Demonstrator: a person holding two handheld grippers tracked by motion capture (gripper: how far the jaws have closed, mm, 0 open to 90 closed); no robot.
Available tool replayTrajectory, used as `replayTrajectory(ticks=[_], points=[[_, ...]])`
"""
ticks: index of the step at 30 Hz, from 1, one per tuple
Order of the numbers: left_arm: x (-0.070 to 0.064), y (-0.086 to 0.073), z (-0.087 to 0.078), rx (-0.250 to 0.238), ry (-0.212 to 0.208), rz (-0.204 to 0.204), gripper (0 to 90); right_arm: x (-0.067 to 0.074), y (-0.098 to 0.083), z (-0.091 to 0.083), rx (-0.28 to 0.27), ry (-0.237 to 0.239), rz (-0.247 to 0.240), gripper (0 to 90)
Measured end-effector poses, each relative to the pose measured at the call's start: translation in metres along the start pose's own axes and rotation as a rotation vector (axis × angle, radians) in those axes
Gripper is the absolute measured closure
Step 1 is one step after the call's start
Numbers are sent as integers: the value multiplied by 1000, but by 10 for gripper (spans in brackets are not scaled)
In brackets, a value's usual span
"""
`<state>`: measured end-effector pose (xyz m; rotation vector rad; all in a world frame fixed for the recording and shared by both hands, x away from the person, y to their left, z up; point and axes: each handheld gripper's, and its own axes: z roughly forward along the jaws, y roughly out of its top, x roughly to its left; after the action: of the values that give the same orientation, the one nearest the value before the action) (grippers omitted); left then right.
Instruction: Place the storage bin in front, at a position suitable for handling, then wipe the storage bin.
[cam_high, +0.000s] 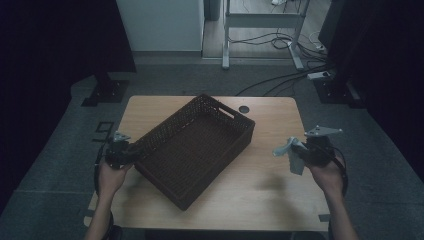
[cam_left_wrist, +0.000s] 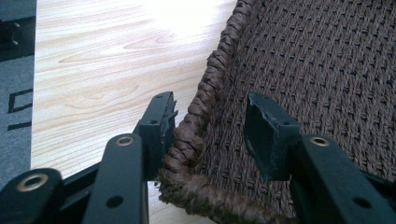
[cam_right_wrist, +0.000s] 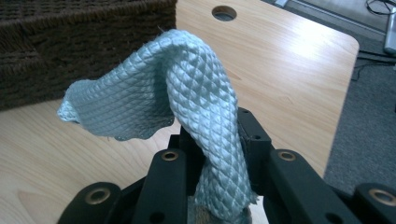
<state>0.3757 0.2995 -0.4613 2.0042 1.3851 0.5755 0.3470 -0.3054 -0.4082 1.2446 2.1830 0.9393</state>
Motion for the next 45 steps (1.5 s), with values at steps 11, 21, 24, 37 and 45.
replayTrajectory(ticks=[11, 21, 24, 37, 45], points=[[0, 0, 0, 0, 0, 0, 533, 5, -35, 18, 39, 32, 29, 737], [0, 0, 0, 0, 0, 0, 533, 11, -63, 49, 125, 67, 35, 730], [0, 0, 0, -1, 1, 0, 533, 13, -69, 55, 156, 72, 30, 700], [3, 2, 0, -5, 25, -24, 333, 15, -71, 59, 189, 53, 19, 211], [-3, 13, -19, -92, 17, -66, 146, 22, -51, 48, 118, 81, -1, 149]])
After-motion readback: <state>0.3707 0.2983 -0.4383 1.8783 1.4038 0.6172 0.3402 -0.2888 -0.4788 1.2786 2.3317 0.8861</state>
